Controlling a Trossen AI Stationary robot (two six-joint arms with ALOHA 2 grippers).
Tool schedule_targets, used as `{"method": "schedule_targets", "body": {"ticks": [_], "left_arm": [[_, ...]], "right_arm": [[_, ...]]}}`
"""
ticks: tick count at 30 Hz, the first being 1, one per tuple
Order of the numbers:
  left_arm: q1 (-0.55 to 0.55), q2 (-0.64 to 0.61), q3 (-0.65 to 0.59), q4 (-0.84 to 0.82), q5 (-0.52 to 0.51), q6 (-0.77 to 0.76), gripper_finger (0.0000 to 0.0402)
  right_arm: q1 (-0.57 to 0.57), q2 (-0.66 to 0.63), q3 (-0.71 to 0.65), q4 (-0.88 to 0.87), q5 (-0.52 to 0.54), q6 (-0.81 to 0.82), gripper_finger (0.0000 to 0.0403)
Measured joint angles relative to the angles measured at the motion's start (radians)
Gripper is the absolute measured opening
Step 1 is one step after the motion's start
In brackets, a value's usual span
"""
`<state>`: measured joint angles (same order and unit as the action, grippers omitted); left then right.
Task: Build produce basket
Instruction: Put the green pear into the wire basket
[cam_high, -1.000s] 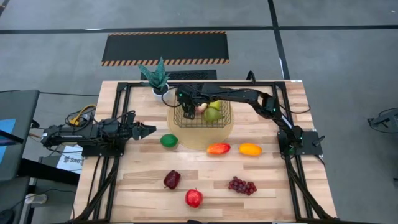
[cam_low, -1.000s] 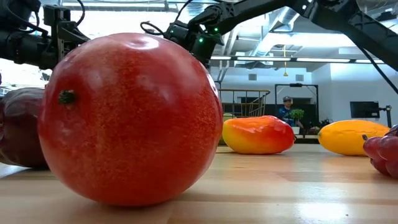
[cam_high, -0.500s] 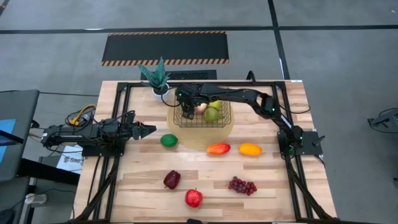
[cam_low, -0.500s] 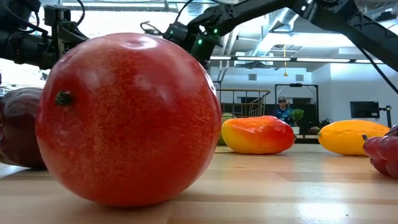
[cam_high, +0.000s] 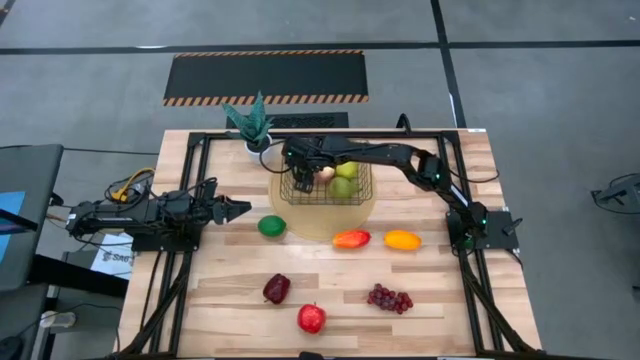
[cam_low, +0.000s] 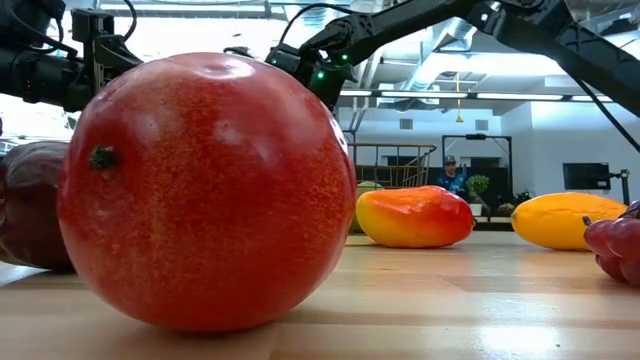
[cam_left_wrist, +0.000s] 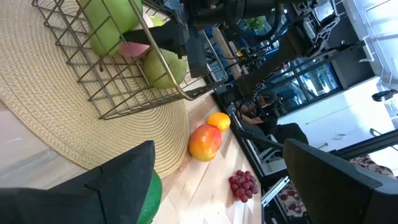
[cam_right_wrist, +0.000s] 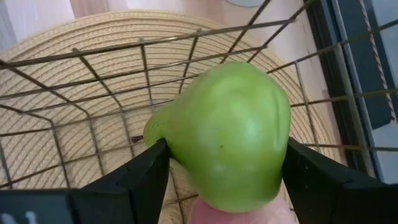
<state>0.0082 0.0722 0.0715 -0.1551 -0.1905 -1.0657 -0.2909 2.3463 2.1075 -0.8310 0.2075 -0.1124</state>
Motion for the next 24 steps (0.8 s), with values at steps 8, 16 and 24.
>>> {"method": "schedule_targets", "body": {"ticks": [8, 16, 24], "left_arm": [[0.000, 0.000, 0.000, 0.000, 0.000, 0.000, 0.0341], [0.000, 0.000, 0.000, 0.000, 0.000, -0.002, 0.0341], [0.000, 0.000, 0.000, 0.002, 0.000, -0.002, 0.0341]], "right_arm": [[0.000, 0.000, 0.000, 0.008, -0.004, -0.027, 0.0282], [0.000, 0.000, 0.000, 0.005, -0.011, -0.047, 0.0282], [0.000, 0.000, 0.000, 0.004, -0.027, -0.046, 0.0282]]}}
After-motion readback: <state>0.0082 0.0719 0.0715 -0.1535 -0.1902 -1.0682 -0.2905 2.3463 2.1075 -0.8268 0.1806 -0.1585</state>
